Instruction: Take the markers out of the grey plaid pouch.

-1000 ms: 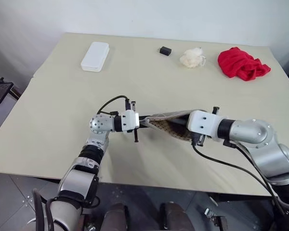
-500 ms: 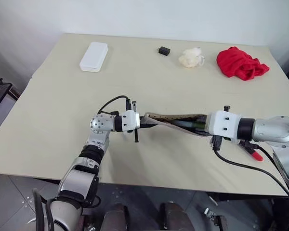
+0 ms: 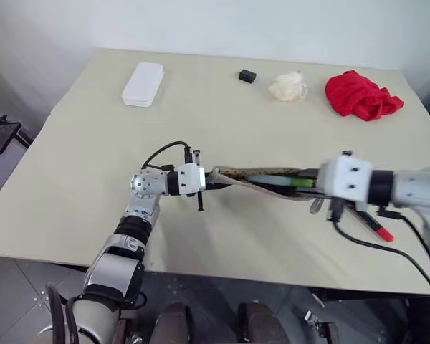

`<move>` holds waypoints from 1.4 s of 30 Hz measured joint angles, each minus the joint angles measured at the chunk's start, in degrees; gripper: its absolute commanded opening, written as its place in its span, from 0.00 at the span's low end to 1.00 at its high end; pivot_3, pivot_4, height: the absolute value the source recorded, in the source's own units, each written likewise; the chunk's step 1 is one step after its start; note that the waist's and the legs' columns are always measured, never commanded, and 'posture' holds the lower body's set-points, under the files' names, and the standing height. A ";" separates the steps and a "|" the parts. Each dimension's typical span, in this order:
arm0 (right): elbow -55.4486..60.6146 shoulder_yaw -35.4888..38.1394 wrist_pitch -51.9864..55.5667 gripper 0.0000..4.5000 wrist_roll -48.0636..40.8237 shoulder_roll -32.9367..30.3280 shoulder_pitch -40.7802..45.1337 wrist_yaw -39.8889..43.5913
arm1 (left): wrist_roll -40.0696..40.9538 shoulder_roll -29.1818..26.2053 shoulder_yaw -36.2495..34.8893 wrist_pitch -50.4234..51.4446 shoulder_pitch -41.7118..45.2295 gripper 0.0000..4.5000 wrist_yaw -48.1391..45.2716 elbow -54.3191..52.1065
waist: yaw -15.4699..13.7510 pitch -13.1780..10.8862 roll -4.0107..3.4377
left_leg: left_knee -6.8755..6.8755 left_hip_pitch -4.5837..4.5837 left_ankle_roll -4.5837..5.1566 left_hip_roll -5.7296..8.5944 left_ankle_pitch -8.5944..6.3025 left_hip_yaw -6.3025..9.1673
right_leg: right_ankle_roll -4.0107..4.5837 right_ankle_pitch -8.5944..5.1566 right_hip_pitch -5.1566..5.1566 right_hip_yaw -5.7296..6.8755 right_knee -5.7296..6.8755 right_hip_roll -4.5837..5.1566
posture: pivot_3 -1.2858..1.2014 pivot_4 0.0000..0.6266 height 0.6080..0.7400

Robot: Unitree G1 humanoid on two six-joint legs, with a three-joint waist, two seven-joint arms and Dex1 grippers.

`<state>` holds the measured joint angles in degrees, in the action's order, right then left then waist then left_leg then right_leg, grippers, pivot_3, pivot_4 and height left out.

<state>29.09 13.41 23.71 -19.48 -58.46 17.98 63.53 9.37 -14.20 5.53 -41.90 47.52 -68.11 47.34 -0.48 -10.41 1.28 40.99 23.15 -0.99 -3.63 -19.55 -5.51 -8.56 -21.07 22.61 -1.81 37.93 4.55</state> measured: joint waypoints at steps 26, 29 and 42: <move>1.30 27.26 14.35 0.11 -16.99 18.82 -31.65 -9.67 | 3.44 -3.35 -2.74 10.24 -2.32 0.00 -0.87 -2.32 | -0.09 0.01 -0.01 | 0.02 -0.12 -0.03 0.01 0.02 -0.03 | -0.03 0.02 -0.12 -0.10 0.02 -0.09 | 0.52 0.24 1.00; -2.97 22.00 9.76 0.11 -13.09 21.09 -30.63 -12.23 | 4.06 -2.20 -2.53 12.62 -2.02 0.00 -1.77 -4.20 | 0.05 0.02 -0.04 | 0.05 -0.12 -0.03 0.03 0.02 -0.05 | -0.06 0.03 -0.11 -0.12 0.02 -0.10 | 0.52 0.24 1.00; -18.25 18.38 2.44 0.47 -7.59 16.94 -31.55 -11.25 | 6.89 -3.45 -4.21 27.07 -0.28 0.00 -3.22 -8.29 | 0.37 0.04 -0.07 | 0.01 -0.13 -0.04 0.02 0.03 -0.03 | -0.05 0.03 -0.12 -0.12 -0.01 -0.12 | 0.52 0.24 1.00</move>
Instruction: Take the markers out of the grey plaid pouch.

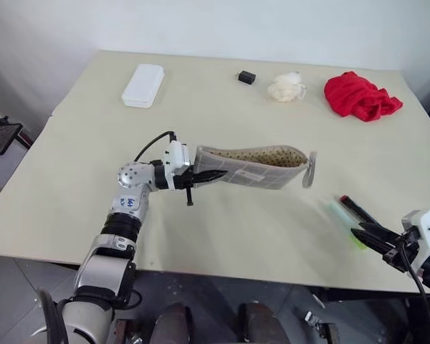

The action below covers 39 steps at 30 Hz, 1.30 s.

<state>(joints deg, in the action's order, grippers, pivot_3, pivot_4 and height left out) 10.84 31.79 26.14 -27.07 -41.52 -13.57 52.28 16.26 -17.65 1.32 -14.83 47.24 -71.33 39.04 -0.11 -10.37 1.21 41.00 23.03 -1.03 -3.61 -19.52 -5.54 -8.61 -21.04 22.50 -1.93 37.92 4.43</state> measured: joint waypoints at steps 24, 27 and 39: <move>12.35 -10.21 -6.57 1.00 -3.71 -3.24 8.11 3.93 | 9.06 -19.14 -9.99 59.92 -15.17 0.35 25.18 -21.27 | 0.63 0.05 -0.11 | -0.33 -0.55 -0.10 -0.03 0.04 0.13 | 0.07 0.00 -0.07 -0.32 0.10 0.04 | 0.52 0.24 1.00; 11.31 -9.84 -7.62 1.00 -3.46 -4.31 7.06 5.35 | 1.06 -28.42 -6.67 39.99 -20.77 0.35 17.56 -21.20 | 1.57 0.05 -0.11 | -0.95 -0.90 -0.32 -0.02 0.21 -0.38 | 0.23 0.02 -0.16 -0.40 -0.10 0.00 | 0.52 0.24 1.00; 10.97 -10.76 -9.98 1.00 -3.35 -4.40 7.00 7.06 | 2.08 -30.84 -11.36 18.92 -23.45 0.81 5.09 -12.87 | 1.35 0.05 -0.07 | -0.94 -0.87 -0.23 -0.06 0.17 -0.53 | 0.24 0.01 -0.12 -0.40 -0.07 0.01 | 0.52 0.24 1.00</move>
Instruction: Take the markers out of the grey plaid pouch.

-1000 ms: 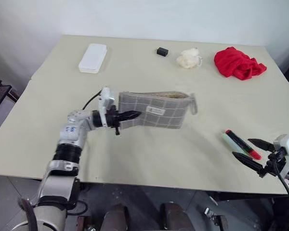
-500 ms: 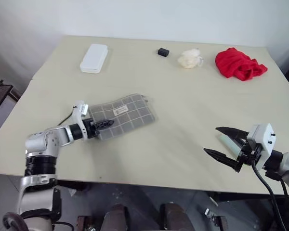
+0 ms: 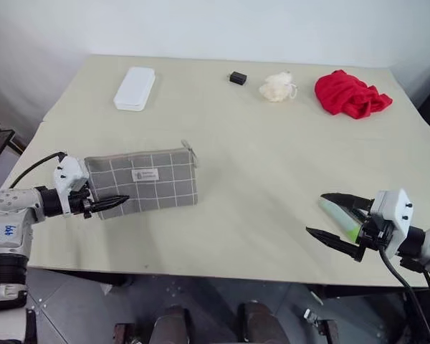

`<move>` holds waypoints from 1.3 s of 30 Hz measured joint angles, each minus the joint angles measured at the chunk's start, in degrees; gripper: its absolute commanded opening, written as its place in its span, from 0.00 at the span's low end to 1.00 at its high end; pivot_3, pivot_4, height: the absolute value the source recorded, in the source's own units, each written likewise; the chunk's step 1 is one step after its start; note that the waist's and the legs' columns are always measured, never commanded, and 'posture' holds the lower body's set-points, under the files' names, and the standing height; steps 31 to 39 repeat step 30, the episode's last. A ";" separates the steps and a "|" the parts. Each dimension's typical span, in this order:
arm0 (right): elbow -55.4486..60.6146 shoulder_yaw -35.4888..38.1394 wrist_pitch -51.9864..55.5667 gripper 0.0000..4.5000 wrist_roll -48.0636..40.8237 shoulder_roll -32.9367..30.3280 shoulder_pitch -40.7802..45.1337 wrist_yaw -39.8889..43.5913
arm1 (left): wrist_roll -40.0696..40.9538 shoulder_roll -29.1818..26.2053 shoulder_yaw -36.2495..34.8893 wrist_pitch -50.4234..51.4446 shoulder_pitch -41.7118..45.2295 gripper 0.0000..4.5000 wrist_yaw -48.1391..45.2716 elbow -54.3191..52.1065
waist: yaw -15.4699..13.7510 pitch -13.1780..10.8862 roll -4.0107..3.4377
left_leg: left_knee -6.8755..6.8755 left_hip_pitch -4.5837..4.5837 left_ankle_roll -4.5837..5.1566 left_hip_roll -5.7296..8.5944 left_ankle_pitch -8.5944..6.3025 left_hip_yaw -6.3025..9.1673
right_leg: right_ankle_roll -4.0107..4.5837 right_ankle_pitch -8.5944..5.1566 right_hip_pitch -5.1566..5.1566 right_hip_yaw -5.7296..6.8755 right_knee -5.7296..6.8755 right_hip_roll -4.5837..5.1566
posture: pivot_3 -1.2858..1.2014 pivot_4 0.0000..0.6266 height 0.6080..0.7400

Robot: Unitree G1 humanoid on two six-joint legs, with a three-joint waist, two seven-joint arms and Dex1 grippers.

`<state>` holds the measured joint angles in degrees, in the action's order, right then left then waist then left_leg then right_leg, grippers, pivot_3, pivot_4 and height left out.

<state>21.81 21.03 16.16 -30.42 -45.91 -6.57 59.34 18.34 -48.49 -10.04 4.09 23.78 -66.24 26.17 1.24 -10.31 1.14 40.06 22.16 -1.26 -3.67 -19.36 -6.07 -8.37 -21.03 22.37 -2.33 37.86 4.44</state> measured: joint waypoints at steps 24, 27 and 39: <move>0.55 -0.64 -2.56 1.00 0.62 0.70 -1.30 -0.10 | -1.72 -2.42 0.10 -16.18 5.77 0.99 -11.49 10.17 | 0.23 -0.02 0.10 | -0.03 0.00 0.01 -0.06 -0.01 -0.22 | 0.00 0.00 0.11 0.09 0.06 0.05 | 0.52 0.24 1.00; 0.65 -0.99 -3.83 1.00 1.66 0.22 -1.16 0.87 | 0.36 -0.74 0.00 -13.57 -0.85 0.99 -11.01 -0.92 | 0.47 -0.02 0.10 | -0.03 -0.02 0.02 -0.12 -0.01 -0.20 | 0.00 0.00 0.11 0.06 0.06 0.03 | 0.52 0.24 1.00; 0.39 -1.06 -4.73 1.00 2.38 0.22 -1.43 1.30 | 0.66 -0.18 -0.21 -12.24 -4.97 0.99 -9.12 -7.44 | 0.39 -0.02 0.10 | -0.04 -0.03 0.02 -0.12 -0.02 -0.19 | 0.00 0.00 0.11 0.05 0.07 0.04 | 0.52 0.24 1.00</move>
